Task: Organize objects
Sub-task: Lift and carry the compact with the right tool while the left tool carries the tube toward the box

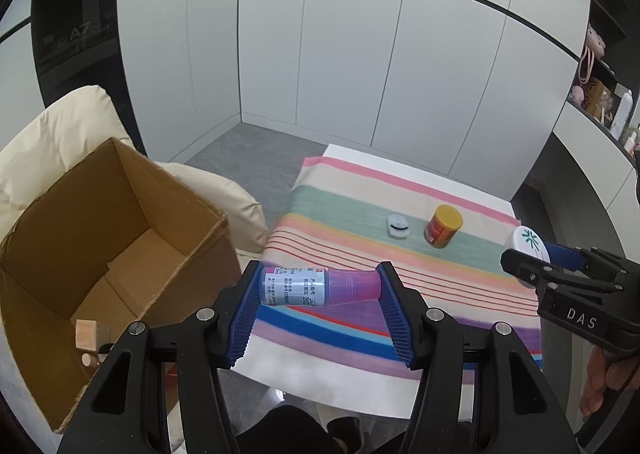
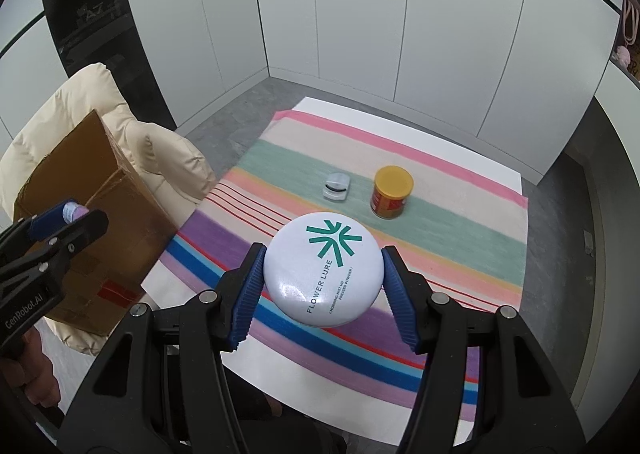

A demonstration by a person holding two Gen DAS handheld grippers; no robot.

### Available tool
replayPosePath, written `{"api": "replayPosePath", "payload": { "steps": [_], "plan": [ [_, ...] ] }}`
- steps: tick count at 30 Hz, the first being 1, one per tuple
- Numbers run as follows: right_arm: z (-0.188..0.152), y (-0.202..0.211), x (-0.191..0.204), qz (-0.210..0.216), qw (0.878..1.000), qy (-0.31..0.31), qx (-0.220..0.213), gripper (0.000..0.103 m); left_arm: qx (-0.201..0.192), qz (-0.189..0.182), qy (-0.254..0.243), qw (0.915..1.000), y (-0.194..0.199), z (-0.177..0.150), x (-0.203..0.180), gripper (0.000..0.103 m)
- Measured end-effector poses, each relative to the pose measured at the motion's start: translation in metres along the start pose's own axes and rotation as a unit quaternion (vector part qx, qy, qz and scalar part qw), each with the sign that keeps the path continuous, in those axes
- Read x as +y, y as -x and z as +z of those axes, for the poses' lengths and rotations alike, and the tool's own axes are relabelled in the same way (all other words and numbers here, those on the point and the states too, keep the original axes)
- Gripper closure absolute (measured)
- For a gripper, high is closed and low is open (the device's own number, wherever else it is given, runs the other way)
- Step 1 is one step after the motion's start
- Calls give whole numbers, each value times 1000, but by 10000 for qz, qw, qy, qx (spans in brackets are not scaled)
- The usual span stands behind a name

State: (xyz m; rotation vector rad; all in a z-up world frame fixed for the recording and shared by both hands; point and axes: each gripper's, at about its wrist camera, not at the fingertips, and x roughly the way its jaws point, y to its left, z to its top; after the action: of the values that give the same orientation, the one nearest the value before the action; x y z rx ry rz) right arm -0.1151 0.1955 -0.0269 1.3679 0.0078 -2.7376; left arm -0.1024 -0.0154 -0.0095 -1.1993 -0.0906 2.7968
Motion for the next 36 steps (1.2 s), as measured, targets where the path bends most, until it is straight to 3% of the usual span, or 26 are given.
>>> {"api": "replayPosePath", "payload": {
  "steps": [14,36],
  "plan": [
    [15,-5,35,236,9996,-8,-130,43,-88,315,219,9992,15,-5,40,45],
    [26,-14,145,884,9942,581,-167,43,-181,1002,863,9910,45,-23,139,45]
  ]
}}
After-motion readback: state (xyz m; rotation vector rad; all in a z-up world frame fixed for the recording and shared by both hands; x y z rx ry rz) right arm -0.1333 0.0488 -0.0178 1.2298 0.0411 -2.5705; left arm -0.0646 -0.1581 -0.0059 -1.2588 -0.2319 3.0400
